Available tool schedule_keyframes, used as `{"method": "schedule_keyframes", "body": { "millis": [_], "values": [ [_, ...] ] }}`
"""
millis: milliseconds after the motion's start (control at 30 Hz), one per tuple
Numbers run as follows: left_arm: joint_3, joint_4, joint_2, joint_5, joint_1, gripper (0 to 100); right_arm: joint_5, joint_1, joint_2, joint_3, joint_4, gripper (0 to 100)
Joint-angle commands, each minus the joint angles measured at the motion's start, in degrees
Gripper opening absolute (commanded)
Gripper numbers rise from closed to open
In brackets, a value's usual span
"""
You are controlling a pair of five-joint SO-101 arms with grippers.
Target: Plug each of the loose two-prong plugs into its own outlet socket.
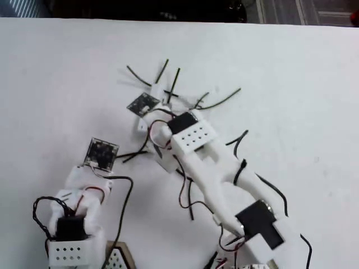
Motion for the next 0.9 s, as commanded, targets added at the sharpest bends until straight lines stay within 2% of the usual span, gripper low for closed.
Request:
{"method": "schedule_keyframes", "body": {
  "millis": [0, 200, 333, 533, 867],
  "values": [
    [-0.97, -0.26, -0.57, -0.44, -0.22, 3, -0.44, -0.48, 1.71, -2.81, 0.22, 11.6],
    [-0.88, -0.26, -0.57, -0.53, -0.22, 3, -0.53, 0.04, 9.36, -7.21, 0.13, 11.8],
    [-0.88, -0.26, -0.57, -0.53, -0.31, 3, -0.53, 5.41, 14.81, -13.63, 1.1, 11.7],
    [-0.88, -0.26, -0.57, -0.53, -0.22, 3, -0.53, 7.34, 13.49, -21.98, 11.12, 11.8],
    [-0.88, -0.26, -0.57, -0.53, -0.22, 3, -3.34, 8.57, 10.42, -23.12, 11.21, 15.7]
  ]
}}
